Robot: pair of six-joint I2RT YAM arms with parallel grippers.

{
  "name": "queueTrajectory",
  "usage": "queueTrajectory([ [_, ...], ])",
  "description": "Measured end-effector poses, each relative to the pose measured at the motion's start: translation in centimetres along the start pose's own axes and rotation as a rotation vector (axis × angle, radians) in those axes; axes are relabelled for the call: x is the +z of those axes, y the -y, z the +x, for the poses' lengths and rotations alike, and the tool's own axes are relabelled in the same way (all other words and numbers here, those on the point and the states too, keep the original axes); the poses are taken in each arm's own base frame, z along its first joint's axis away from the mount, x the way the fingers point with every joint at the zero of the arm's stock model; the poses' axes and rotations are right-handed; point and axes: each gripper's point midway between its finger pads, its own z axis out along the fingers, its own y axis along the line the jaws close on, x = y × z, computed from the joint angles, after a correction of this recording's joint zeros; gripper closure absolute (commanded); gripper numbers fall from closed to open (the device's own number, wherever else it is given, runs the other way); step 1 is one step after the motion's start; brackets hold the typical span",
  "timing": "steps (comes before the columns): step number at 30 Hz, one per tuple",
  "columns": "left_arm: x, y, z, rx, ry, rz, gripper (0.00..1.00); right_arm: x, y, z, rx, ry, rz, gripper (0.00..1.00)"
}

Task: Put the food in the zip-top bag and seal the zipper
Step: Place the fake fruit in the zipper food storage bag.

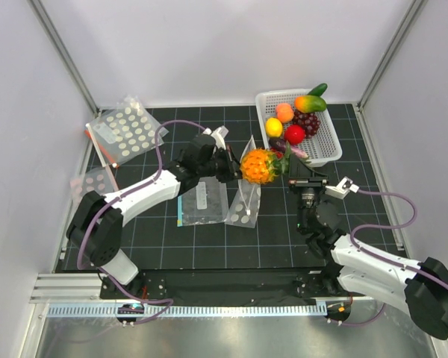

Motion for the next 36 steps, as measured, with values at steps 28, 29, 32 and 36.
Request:
queueTrajectory([
  [28,-2.0,-2.1,-1.3,0.025,0.037,-0.070,1.00,1.0,7.0,1.5,-0.166,0.039,0.253,0.99],
  [29,-2.0,-2.3,-1.3,0.030,0.038,-0.080,1.00,1.1,6.8,1.7,-0.177,0.035,0.255,0.99],
  [32,-2.1,-2.4,-1.2,0.040,0.028,-0.092,1.00,1.3,6.7,2.5,-0.240,0.009,0.259,0.99],
  [36,-2.5,-1.9,-1.6,0.084,0.026,-0.124,1.00,0.7,7.5,4.6,-0.386,-0.055,0.273,0.99],
])
